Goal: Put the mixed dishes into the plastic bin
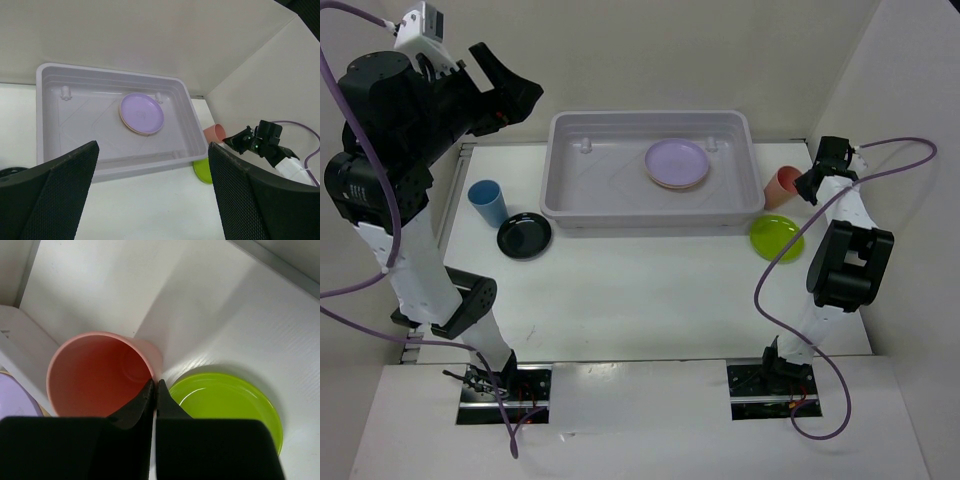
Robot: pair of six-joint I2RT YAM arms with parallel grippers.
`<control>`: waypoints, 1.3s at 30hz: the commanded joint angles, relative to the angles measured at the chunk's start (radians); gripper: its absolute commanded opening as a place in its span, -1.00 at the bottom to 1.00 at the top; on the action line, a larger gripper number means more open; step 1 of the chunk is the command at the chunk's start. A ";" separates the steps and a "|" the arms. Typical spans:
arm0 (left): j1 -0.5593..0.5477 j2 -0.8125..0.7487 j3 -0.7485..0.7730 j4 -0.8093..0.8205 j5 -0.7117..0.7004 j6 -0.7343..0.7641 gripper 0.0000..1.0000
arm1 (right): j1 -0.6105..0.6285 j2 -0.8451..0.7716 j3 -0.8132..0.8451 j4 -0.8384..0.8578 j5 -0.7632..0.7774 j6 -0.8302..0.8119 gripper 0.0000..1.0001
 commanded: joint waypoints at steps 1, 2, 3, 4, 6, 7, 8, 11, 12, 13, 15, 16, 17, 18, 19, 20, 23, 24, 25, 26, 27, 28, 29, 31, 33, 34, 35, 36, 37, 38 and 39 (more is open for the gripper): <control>0.005 -0.030 -0.001 0.024 -0.008 0.013 0.92 | -0.009 -0.061 0.065 0.004 0.031 0.006 -0.99; 0.005 -0.030 -0.001 0.024 -0.008 0.013 0.92 | -0.009 -0.070 0.076 -0.005 0.031 0.006 -0.99; 0.005 -0.030 -0.001 0.024 -0.008 0.013 0.92 | -0.009 -0.081 0.076 -0.006 0.031 -0.003 -0.99; 0.005 -0.030 -0.001 0.024 -0.008 0.013 0.92 | -0.009 -0.081 0.076 -0.006 0.031 -0.003 -0.99; 0.005 -0.030 -0.010 0.024 0.002 0.013 0.92 | -0.009 -0.106 0.096 -0.006 0.054 -0.003 -0.99; 0.005 -0.030 -0.010 0.024 0.002 0.013 0.92 | 0.005 -0.119 0.105 -0.018 0.065 -0.003 -0.99; 0.005 -0.030 -0.010 0.024 0.002 0.013 0.92 | 0.017 -0.132 0.126 -0.018 0.086 -0.003 -0.99; 0.005 -0.030 -0.010 0.024 0.002 0.013 0.92 | 0.059 -0.142 0.185 -0.039 0.131 -0.026 -0.99; 0.005 -0.030 -0.010 0.024 0.002 0.013 0.92 | 0.074 -0.142 0.203 -0.054 0.145 -0.026 -0.99; 0.005 -0.030 -0.010 0.024 0.002 0.013 0.92 | 0.091 -0.142 0.223 -0.055 0.159 -0.048 -0.99; 0.005 -0.030 -0.010 0.024 0.002 0.013 0.92 | 0.155 -0.152 0.278 -0.064 0.203 -0.071 -0.99; 0.005 -0.030 -0.010 0.024 0.002 0.013 0.92 | 0.178 -0.152 0.298 -0.064 0.212 -0.098 -0.99; 0.005 -0.030 -0.019 0.024 0.002 0.013 0.92 | 0.200 -0.152 0.330 -0.064 0.212 -0.115 -0.99; 0.005 -0.030 -0.020 0.024 0.002 0.013 0.92 | 0.244 -0.152 0.343 -0.064 0.212 -0.129 -0.99; 0.005 -0.030 -0.020 0.024 0.002 0.013 0.92 | 0.263 -0.152 0.355 -0.055 0.200 -0.143 -0.99; 0.005 -0.030 -0.030 0.024 0.002 0.013 0.92 | 0.281 -0.137 0.387 -0.055 0.191 -0.157 -0.99; 0.005 -0.030 -0.039 0.024 0.002 0.013 0.92 | 0.338 -0.086 0.452 -0.107 0.177 -0.191 -0.99; 0.005 -0.030 -0.039 0.024 0.002 0.013 0.92 | 0.353 -0.074 0.461 -0.107 0.177 -0.191 -0.99; 0.005 -0.039 -0.052 0.024 0.002 0.013 0.92 | 0.378 -0.049 0.470 -0.117 0.177 -0.201 -0.99; 0.005 -0.039 -0.052 0.024 0.002 0.013 0.92 | 0.389 -0.037 0.470 -0.118 0.177 -0.210 -0.99; 0.005 -0.039 -0.052 0.024 0.002 0.013 0.92 | 0.398 -0.024 0.470 -0.118 0.177 -0.211 -0.99; 0.005 -0.050 -0.062 0.024 0.002 0.013 0.94 | 0.407 0.006 0.479 -0.128 0.177 -0.211 -0.99; 0.005 -0.050 -0.063 0.024 0.002 0.022 0.94 | 0.418 0.021 0.490 -0.128 0.177 -0.220 -0.99; 0.005 -0.059 -0.072 0.024 -0.008 0.022 0.94 | 0.418 0.078 0.515 -0.128 0.177 -0.220 -0.99; 0.005 -0.059 -0.084 0.024 -0.008 0.022 0.94 | 0.418 0.120 0.562 -0.128 0.177 -0.229 -0.99; 0.005 -0.059 -0.084 0.024 -0.008 0.022 0.94 | 0.418 0.161 0.577 -0.128 0.177 -0.229 -0.99; 0.005 -0.068 -0.093 0.024 -0.017 0.022 0.94 | 0.418 0.184 0.619 -0.128 0.188 -0.238 -0.99; 0.005 -0.068 -0.104 0.024 -0.017 0.022 0.94 | 0.418 0.209 0.645 -0.139 0.200 -0.238 -0.99; 0.005 -0.077 -0.104 0.024 -0.026 0.022 0.94 | 0.418 0.259 0.669 -0.139 0.200 -0.247 -0.99; 0.005 -0.077 -0.116 0.024 -0.026 0.022 0.94 | 0.418 0.287 0.732 -0.172 0.209 -0.247 -0.99; 0.005 -0.077 -0.116 0.024 -0.035 0.022 0.94 | 0.418 0.314 0.767 -0.191 0.209 -0.247 -0.99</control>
